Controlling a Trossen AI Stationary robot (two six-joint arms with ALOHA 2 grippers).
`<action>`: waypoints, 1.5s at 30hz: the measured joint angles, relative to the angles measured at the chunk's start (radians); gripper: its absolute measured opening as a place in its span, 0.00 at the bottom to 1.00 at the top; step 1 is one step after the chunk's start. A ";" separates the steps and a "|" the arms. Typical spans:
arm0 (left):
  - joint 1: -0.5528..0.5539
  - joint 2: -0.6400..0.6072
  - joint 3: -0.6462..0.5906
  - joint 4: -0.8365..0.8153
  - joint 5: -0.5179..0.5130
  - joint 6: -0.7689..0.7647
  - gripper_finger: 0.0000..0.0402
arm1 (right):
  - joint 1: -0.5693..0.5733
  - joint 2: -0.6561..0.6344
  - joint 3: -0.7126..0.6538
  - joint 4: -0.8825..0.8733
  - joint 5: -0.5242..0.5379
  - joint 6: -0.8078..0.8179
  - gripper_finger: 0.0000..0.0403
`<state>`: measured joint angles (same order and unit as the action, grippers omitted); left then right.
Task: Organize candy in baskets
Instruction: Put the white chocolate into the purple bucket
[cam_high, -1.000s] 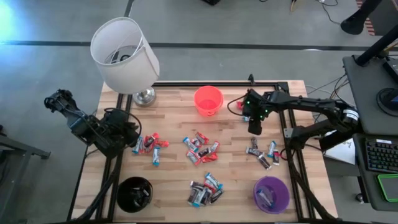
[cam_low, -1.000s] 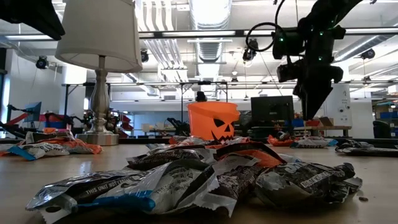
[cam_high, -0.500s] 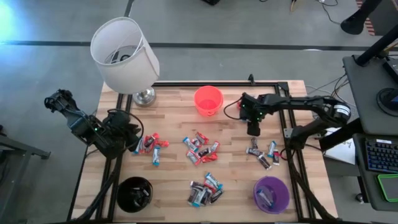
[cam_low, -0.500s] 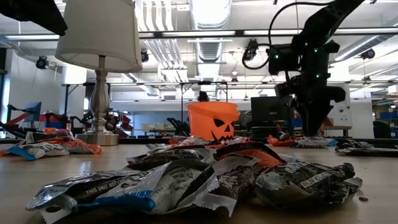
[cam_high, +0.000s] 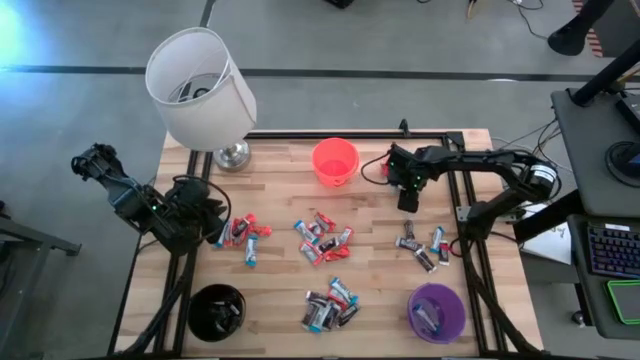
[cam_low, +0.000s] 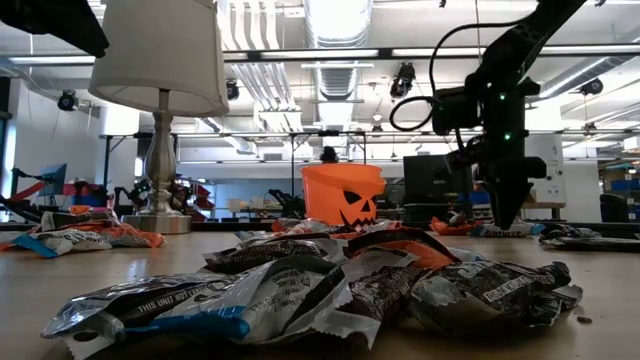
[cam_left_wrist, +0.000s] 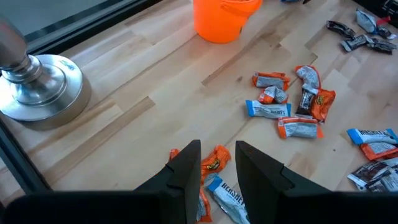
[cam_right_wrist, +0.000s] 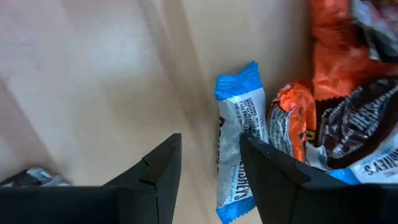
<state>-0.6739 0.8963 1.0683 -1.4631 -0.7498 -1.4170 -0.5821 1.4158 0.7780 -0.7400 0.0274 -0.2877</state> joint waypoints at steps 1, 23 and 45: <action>0.000 0.000 0.000 0.000 0.000 0.005 0.20 | -0.010 0.000 0.000 0.001 0.000 -0.001 0.40; 0.000 0.000 0.000 0.002 0.000 0.051 0.20 | -0.060 0.005 -0.001 0.020 -0.079 0.061 0.26; 0.000 0.000 0.000 0.012 -0.004 0.051 0.20 | -0.064 -0.001 -0.001 -0.002 -0.001 0.042 0.39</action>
<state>-0.6739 0.8960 1.0683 -1.4509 -0.7535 -1.3656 -0.6457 1.4146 0.7772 -0.7415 0.0265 -0.2455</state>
